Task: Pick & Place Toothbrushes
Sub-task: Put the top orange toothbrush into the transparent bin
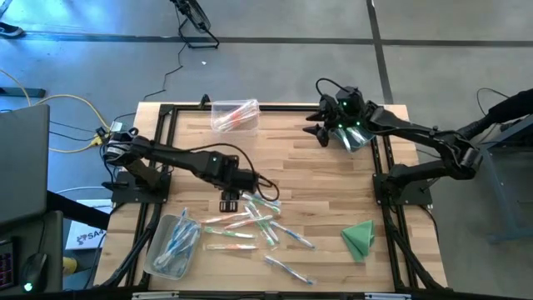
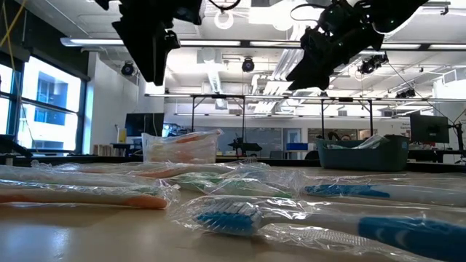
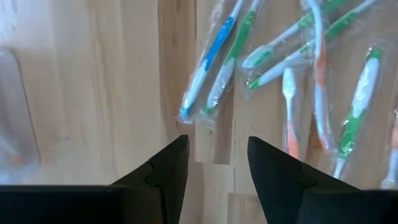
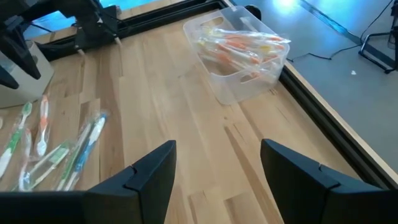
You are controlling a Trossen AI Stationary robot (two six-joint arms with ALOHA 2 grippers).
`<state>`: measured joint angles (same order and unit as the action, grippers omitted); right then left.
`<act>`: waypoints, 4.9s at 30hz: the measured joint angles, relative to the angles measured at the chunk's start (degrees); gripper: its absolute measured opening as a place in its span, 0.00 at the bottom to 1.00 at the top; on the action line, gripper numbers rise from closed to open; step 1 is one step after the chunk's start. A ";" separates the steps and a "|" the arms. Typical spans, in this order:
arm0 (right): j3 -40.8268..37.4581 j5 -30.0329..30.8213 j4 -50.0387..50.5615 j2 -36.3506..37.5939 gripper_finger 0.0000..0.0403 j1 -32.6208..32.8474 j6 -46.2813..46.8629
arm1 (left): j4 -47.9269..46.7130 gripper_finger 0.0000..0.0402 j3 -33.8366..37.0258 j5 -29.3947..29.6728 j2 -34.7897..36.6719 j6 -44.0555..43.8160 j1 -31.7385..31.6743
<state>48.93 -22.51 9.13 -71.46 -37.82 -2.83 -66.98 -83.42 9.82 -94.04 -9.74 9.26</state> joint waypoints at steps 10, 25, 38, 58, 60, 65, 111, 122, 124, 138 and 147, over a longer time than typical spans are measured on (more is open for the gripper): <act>-0.01 0.03 0.59 0.00 0.56 -0.04 -0.02 | -0.82 0.40 0.88 -3.83 0.00 -12.79 2.49; 0.00 0.03 0.57 0.00 0.56 -0.04 1.54 | 0.07 0.40 3.96 -6.71 -0.04 -20.74 6.14; 0.00 0.05 0.55 0.00 0.56 -0.04 1.11 | 1.44 0.40 4.04 -6.65 -3.74 -23.67 7.52; 0.00 0.05 0.54 0.00 0.56 -0.04 1.07 | 9.60 0.40 4.04 -9.96 -13.76 -26.72 7.67; -0.02 0.03 0.54 0.00 0.56 -0.07 1.07 | 9.62 0.40 4.04 -9.95 -14.23 -26.73 7.67; 0.00 -0.02 0.57 -0.01 0.56 -0.05 1.07 | 10.72 0.40 4.67 -9.92 -14.88 -26.74 7.67; 0.00 0.01 0.98 -0.01 0.56 -0.04 1.07 | 18.14 0.30 12.76 -10.71 -14.75 -28.02 7.58; -0.01 -0.04 1.02 -0.02 0.56 -0.04 1.07 | 15.87 0.04 12.95 -10.47 -13.48 -27.85 7.56; 0.00 -0.04 1.02 0.00 0.56 -0.04 1.07 | 14.31 0.06 13.05 -9.53 -12.08 -27.76 6.88; 0.00 -0.16 1.37 0.00 0.56 -0.04 1.07 | 6.20 0.04 12.90 -1.76 7.73 -14.47 -11.35; -0.01 0.56 1.18 -0.01 0.56 -0.04 1.07 | 21.69 0.04 12.81 3.45 13.27 0.42 -31.30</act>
<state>48.92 -21.95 10.31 -71.47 -37.87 -1.76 -45.29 -70.61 13.28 -80.77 -9.32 -22.04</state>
